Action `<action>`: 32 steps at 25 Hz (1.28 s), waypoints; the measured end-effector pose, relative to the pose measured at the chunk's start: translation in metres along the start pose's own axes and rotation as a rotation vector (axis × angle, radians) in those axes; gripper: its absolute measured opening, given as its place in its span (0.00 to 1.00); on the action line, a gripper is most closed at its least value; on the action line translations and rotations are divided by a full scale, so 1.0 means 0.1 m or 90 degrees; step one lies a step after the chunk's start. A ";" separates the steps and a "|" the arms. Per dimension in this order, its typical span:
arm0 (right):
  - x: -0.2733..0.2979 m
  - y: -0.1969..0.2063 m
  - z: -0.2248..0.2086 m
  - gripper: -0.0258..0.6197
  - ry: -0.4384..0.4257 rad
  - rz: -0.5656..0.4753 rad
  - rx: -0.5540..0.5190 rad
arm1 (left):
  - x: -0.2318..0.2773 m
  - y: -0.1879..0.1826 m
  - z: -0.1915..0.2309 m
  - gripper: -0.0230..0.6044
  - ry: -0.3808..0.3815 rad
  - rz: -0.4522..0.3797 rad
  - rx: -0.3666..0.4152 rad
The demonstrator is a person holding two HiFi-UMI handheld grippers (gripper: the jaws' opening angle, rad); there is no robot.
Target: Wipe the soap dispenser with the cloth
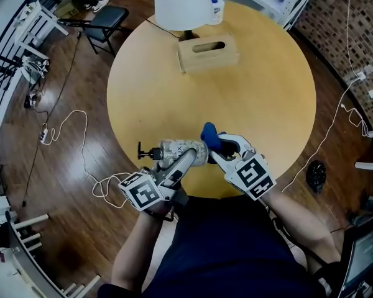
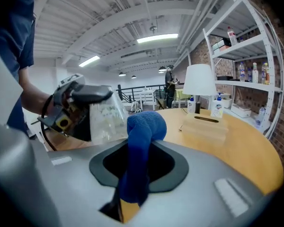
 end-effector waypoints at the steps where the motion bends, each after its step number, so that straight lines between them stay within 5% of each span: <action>1: 0.04 0.06 0.03 0.18 -0.010 0.009 -0.006 | 0.01 -0.01 -0.05 0.62 0.014 -0.008 -0.014; 4: 0.06 0.19 0.26 0.18 -0.053 0.021 -0.019 | 0.04 -0.08 -0.11 0.62 0.035 -0.029 -0.024; 10: -0.19 0.05 0.66 0.18 -0.105 -0.007 -0.048 | -0.01 -0.22 0.12 0.62 0.003 -0.039 -0.003; 19: -0.08 0.05 0.15 0.18 -0.009 -0.014 0.000 | -0.03 -0.04 -0.05 0.62 0.033 -0.003 -0.031; 25: 0.08 0.30 0.48 0.18 -0.080 0.043 -0.023 | 0.07 -0.11 0.06 0.62 0.017 -0.052 -0.059; 29: -0.05 0.19 0.62 0.18 -0.104 0.014 -0.022 | 0.11 -0.11 0.27 0.62 -0.030 -0.014 0.067; 32: -0.15 -0.02 0.43 0.18 -0.062 -0.042 0.016 | 0.09 -0.06 0.50 0.62 -0.110 0.065 0.202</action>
Point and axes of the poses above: the fingertips, and each gripper's own axes: x forward along the fingers, z to its left, y out of its underside, the point moved 5 cm from there along -x, backward along the fingers, and after that the axes turned 1 degree about y, right-handed, at the moved point
